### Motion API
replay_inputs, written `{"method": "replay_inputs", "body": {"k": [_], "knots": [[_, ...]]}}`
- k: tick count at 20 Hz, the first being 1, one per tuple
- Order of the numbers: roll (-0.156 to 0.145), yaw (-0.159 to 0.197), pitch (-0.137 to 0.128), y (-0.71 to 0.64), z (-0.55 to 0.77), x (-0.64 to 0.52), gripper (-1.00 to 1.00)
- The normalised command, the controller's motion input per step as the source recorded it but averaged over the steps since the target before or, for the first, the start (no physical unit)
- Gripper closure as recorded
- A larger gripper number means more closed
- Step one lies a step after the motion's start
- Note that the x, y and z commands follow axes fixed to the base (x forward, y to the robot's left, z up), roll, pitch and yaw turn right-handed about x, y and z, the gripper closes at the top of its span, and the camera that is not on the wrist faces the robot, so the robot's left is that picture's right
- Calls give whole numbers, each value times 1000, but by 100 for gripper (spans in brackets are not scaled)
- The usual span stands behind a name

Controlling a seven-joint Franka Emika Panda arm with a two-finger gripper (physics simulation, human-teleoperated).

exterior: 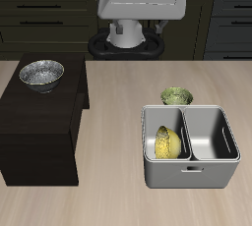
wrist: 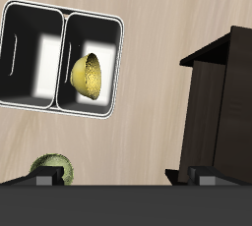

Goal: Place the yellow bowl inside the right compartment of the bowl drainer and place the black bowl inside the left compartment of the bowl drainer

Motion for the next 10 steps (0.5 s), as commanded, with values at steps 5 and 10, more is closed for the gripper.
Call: {"method": "replay_inputs", "body": {"k": [5,10], "knots": [[-48,1,-4,-494,38,49,-100],[-39,-32,7,-453,11,9,-100]]}}
